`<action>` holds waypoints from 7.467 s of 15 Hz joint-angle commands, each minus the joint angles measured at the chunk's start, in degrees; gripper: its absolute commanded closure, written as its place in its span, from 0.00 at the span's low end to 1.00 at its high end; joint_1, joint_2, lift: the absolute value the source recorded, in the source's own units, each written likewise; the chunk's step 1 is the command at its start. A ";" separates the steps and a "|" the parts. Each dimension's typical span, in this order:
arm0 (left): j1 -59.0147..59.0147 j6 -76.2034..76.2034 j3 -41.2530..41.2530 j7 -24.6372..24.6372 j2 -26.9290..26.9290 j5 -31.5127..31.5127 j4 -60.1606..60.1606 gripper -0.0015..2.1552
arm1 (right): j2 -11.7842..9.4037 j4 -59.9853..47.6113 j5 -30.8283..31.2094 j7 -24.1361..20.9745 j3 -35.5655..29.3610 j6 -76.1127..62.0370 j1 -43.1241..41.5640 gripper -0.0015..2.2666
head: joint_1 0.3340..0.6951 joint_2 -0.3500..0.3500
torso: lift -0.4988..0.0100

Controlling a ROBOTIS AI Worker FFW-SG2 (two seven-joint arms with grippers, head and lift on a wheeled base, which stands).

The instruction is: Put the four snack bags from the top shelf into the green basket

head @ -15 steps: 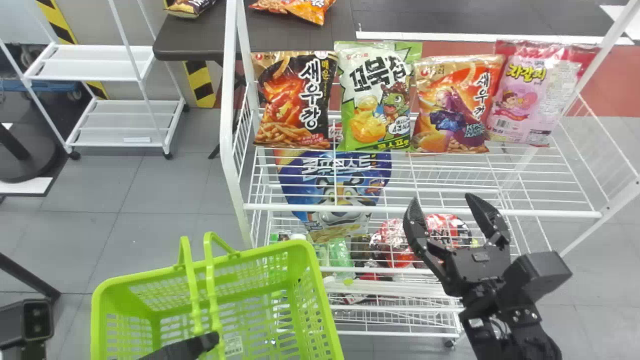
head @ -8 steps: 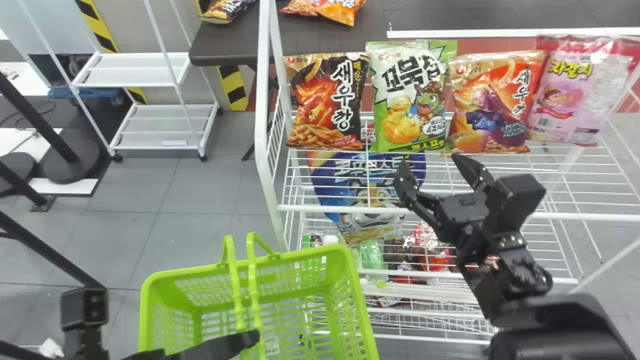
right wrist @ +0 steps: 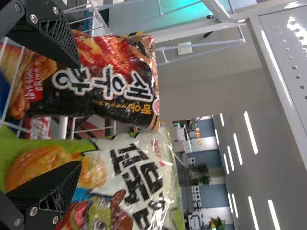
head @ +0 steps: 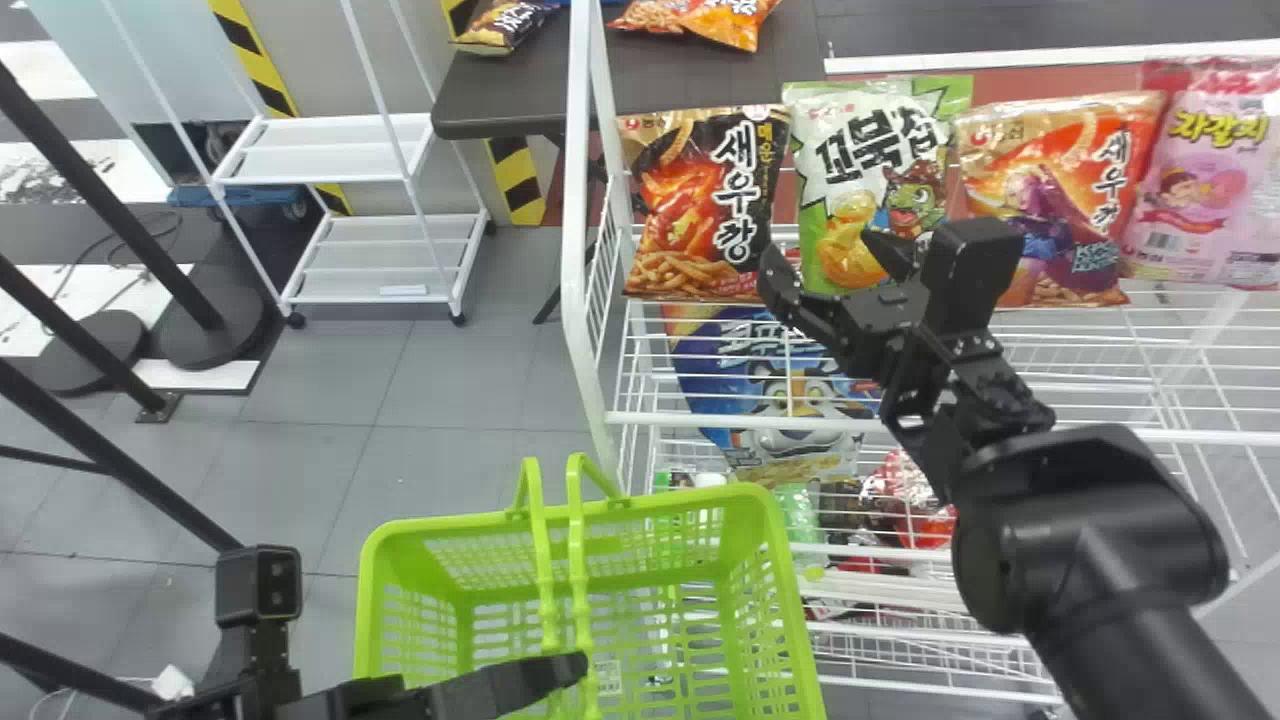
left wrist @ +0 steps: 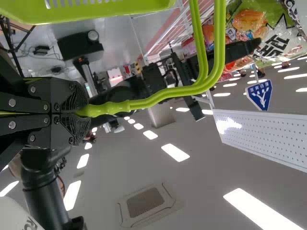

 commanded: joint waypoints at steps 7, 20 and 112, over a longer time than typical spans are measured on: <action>-1.43 0.00 -2.06 -0.66 0.56 0.11 1.07 1.00 | 0.05 16.84 -6.42 4.47 4.01 -0.30 -11.96 0.05 | 1.00 0.78 | 0.98; -2.40 -0.17 -3.29 -0.66 0.91 0.02 2.47 1.00 | 0.05 27.39 -9.76 14.14 2.34 3.39 -20.49 0.99 | 1.00 0.75 | 0.98; -8.20 2.46 -1.27 -0.66 1.62 -0.95 9.07 1.00 | 0.05 -19.46 5.71 0.87 -7.59 32.04 1.13 0.99 | 1.00 0.65 | 0.98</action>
